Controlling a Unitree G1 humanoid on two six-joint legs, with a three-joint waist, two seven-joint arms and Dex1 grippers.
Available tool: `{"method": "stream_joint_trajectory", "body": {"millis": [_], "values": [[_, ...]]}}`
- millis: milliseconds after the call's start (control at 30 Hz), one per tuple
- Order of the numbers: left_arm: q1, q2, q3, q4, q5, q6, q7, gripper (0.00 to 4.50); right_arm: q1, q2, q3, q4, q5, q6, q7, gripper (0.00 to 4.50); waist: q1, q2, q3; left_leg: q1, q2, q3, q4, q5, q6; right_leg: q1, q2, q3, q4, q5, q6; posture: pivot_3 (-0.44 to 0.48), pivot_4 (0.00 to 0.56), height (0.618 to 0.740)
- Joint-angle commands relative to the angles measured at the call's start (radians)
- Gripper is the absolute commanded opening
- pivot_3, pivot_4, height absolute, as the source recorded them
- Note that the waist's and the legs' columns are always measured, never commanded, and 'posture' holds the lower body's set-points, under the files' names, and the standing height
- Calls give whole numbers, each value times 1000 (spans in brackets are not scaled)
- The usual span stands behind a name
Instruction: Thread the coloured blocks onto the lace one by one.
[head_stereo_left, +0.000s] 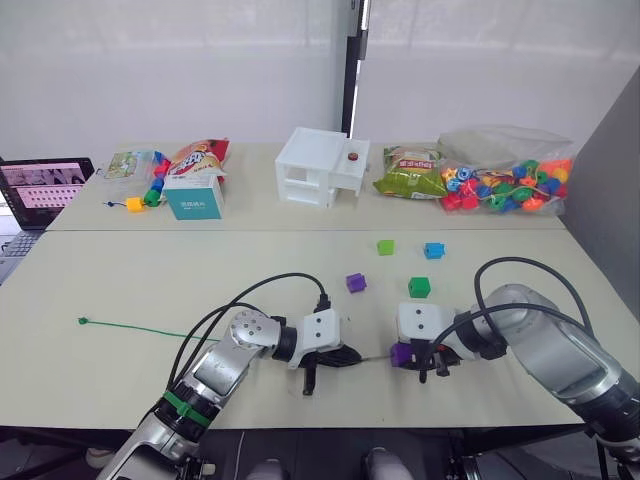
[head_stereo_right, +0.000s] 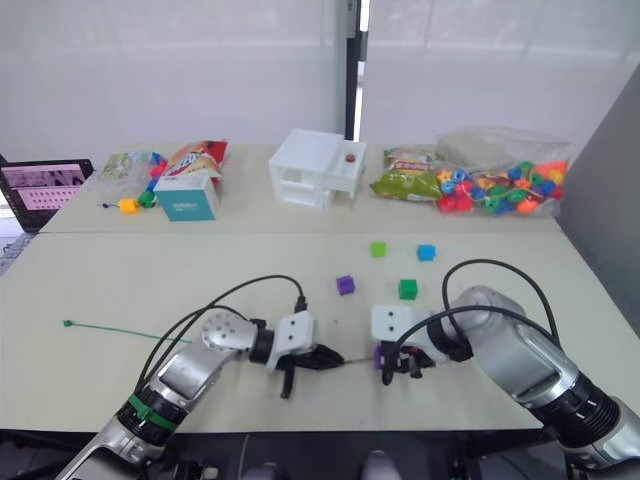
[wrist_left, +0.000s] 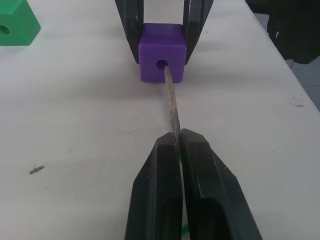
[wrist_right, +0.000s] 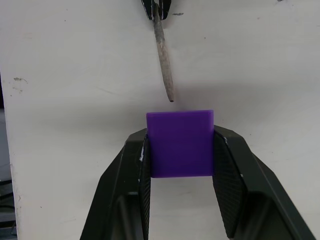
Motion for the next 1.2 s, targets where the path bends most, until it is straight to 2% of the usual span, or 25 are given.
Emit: {"method": "stream_joint_trajectory", "body": {"millis": [33, 200, 300, 533, 700, 800, 1033, 1200], "values": [[-26, -16, -9, -3, 12, -17, 13, 0, -5, -1, 1, -17, 9, -8, 2, 1148, 1, 0, 0, 0, 0, 0, 0, 0, 0, 0, 0, 0, 0, 0, 0, 0, 150, 740], [-48, -37, -30, 23, 30, -23, 14, 0, -9, 2, 2, -20, 11, -5, 2, 1148, 3, 0, 0, 0, 0, 0, 0, 0, 0, 0, 0, 0, 0, 0, 0, 0, 150, 740], [-84, -78, -53, 61, 38, -40, 11, 0, -13, 7, 6, -15, 9, -8, 1, 1148, 7, 0, 0, 0, 0, 0, 0, 0, 0, 0, 0, 0, -1, 0, 0, 0, 150, 740], [-142, -192, -31, 186, 34, -81, 48, 0, -15, 18, 11, -17, 10, 1, -4, 1148, 8, 0, 0, -1, 0, 0, 1, 0, 0, 1, 0, 0, -2, 0, 0, 0, 150, 740], [-159, -234, -27, 237, 31, -96, 52, 0, -15, 24, 10, -18, 12, 8, -9, 1148, 10, 0, 0, 0, 0, 0, 1, 0, 0, 1, 0, 0, -2, 0, 0, 0, 150, 740], [-155, -236, -14, 234, 23, -80, 48, 835, -14, 26, 9, -21, 13, 15, -12, 1148, 10, 0, 0, 0, 0, 0, 1, 0, 0, 1, 0, 0, -2, 0, 0, 0, 150, 740], [-151, -162, 31, 202, 39, -95, 47, 3100, -15, 37, 9, -14, 12, 18, -17, 1148, 4, 0, 0, 1, 0, 0, 0, 0, 0, 1, 0, 0, -1, 0, 0, 0, 150, 740], [-121, -93, 41, 113, 6, -64, -3, 3172, -21, 49, 15, -6, 10, 17, -19, 1148, -2, 0, 0, 1, 0, 0, 0, 0, 0, 1, 0, 0, 0, 0, 0, 0, 150, 740]]}}
